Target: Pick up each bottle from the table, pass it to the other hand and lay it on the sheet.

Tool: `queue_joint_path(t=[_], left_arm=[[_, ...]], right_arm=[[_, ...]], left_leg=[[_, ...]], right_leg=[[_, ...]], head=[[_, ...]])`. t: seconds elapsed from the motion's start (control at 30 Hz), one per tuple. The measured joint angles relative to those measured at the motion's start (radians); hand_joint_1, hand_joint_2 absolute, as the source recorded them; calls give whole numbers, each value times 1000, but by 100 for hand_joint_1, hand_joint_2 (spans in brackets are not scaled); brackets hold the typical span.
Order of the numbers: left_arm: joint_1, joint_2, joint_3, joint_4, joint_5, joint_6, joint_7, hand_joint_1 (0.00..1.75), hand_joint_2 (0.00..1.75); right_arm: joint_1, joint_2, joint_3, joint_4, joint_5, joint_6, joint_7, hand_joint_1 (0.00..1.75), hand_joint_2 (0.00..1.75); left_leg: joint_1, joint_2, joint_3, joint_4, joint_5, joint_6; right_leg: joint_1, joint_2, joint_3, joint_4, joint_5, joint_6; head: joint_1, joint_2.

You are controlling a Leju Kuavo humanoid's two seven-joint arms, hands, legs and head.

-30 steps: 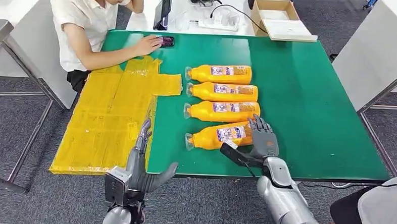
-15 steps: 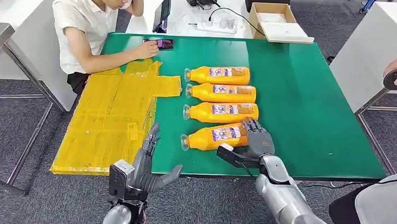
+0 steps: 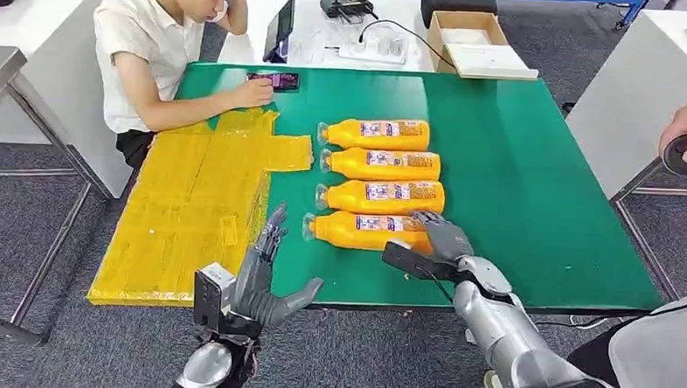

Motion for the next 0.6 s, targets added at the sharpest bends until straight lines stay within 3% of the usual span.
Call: queue_joint_path(t=[0.13,0.27,0.33,0.6], left_arm=[[-12,0,-13,11,8,-4,-3,0,175],[-24,0,-17,18,23,-8,-19,0,175],[-30,0,-20,18,30,-5,-26,0,175],[-18,8,-18,5,56,39,-60,0,175]], right_arm=[[-15,-7,-10,10,-36,81,-31,175,175],[-12,-12,-27,14,-128,175,-142,175,175],[-5,-11,-34,14,-161,199,-185,175,175],[83,20,-64,-29,-385,247,-388,175,175]], left_leg=[[0,2,10,0,-4,0],[0,5,21,0,-12,0],[1,7,21,0,-13,0],[3,5,16,0,-12,0]], right_leg=[[0,1,10,0,-2,0],[1,4,21,-1,-7,0],[1,7,30,0,-7,0],[2,6,27,0,-7,0]], head=[[0,0],[0,0],[0,0],[0,0]])
